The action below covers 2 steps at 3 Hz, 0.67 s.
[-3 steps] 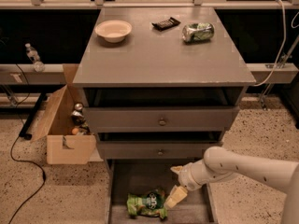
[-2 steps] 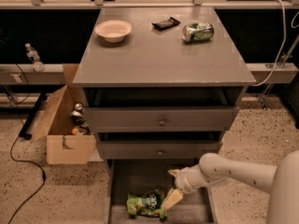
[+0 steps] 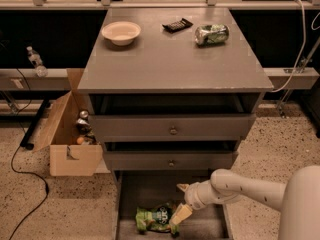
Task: Pick green rice chip bag from bottom drawer and place on counter
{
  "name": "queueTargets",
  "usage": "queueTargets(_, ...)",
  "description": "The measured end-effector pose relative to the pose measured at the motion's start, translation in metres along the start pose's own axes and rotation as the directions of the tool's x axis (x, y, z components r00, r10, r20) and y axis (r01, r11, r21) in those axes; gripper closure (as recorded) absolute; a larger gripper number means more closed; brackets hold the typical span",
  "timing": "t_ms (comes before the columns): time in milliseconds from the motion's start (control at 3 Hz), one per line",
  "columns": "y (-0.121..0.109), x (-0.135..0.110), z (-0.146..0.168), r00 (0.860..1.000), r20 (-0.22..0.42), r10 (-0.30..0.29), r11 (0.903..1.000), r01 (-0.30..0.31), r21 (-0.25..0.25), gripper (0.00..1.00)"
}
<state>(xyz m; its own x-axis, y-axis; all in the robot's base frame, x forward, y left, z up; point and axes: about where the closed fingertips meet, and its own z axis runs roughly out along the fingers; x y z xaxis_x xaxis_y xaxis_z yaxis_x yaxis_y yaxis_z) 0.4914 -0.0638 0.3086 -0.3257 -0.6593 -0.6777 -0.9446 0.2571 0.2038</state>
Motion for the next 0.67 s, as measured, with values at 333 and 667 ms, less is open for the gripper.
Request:
queueTargets(333, 0.002, 0.003, 0.029, 0.998, 0.029, -0.048, 0.9967, 0.050, -0.064, 0.00)
queueTargets(667, 0.002, 0.007, 0.053, 0.991, 0.062, -0.118, 0.9874, 0.124, -0.099, 0.00)
